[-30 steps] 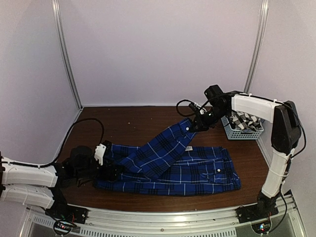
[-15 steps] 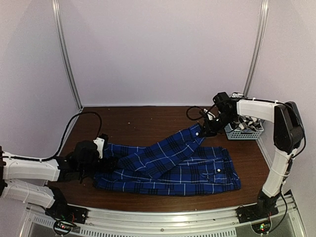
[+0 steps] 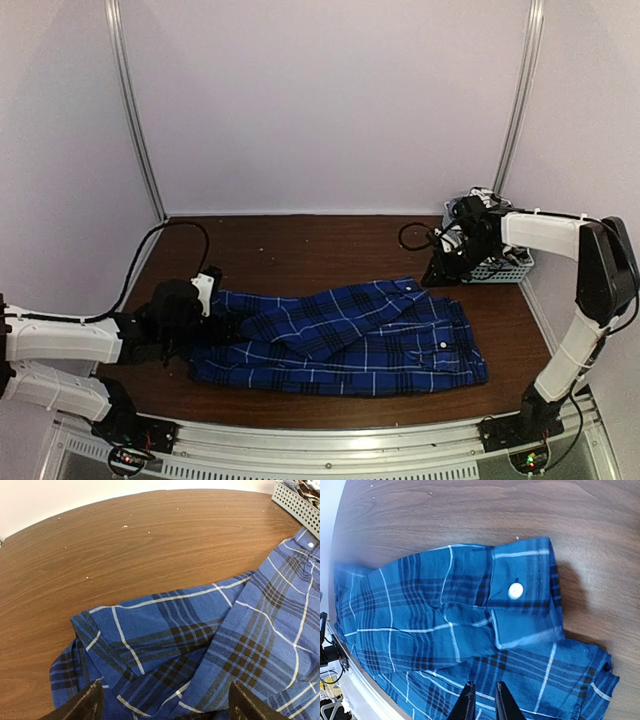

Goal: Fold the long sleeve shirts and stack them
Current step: Adjust the sleeve of the rectangle-folded shirt.

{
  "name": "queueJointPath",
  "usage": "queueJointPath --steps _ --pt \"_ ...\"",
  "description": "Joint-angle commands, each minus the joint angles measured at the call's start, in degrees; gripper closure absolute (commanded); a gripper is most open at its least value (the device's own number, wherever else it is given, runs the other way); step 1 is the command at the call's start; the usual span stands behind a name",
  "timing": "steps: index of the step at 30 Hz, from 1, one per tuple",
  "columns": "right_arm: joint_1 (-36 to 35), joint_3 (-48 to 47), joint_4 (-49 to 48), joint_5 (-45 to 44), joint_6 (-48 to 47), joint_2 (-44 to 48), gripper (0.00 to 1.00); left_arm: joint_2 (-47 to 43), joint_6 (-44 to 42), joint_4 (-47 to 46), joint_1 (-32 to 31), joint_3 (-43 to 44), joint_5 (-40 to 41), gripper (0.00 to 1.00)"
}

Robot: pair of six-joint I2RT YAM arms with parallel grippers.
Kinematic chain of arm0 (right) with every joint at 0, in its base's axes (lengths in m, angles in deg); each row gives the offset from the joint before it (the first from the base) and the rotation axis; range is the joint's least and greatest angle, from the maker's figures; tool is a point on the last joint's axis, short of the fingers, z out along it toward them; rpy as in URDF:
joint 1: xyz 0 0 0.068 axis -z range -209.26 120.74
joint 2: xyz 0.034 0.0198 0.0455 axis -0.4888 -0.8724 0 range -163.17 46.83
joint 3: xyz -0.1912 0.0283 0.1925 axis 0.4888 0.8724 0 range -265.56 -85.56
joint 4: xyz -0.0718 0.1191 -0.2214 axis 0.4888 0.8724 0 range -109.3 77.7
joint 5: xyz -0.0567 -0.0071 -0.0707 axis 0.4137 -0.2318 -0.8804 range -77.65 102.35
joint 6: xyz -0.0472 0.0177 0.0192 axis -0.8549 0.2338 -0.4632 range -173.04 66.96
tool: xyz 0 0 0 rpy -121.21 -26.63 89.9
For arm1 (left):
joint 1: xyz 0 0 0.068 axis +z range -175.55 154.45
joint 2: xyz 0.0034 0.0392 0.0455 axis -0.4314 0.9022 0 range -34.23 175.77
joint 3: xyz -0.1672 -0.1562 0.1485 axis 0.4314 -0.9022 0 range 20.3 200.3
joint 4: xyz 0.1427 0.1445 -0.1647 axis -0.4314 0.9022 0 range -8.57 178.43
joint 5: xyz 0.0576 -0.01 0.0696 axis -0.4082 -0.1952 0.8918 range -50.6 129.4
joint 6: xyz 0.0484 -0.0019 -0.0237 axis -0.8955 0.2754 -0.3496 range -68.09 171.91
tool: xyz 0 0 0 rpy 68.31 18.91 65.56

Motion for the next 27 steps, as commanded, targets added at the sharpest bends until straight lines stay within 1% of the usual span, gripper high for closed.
queueJointPath --steps 1,5,7,9,11,18,21,27 --pt "1.2 2.5 -1.5 -3.1 0.7 2.6 0.84 0.8 -1.3 -2.7 0.0 2.8 -0.3 0.09" --pt "1.5 4.2 -2.9 -2.9 1.0 3.1 0.83 0.7 -0.6 -2.3 0.0 3.8 0.3 0.03" --pt "1.6 5.0 -4.8 -2.0 1.8 3.1 0.76 0.5 -0.4 -2.3 0.0 4.1 0.2 0.02" --pt "1.8 5.3 -7.3 -1.0 3.0 2.9 0.66 0.5 -0.4 -2.1 0.0 4.3 0.2 0.02" --pt "2.0 4.7 -9.7 -0.3 3.8 1.8 0.6 0.7 -0.1 -1.8 0.0 4.4 0.2 0.02" --pt "3.3 -1.0 -11.4 -1.4 4.3 -7.1 0.58 1.4 1.9 0.2 0.0 5.9 -1.3 0.02" --pt "4.4 -0.6 -12.8 -2.0 4.8 -8.7 0.57 1.3 3.0 1.0 0.0 6.2 -1.5 0.02" --pt "5.7 2.4 -14.4 -0.4 4.6 -9.8 0.56 1.3 3.8 1.4 0.0 6.3 -1.7 0.02"
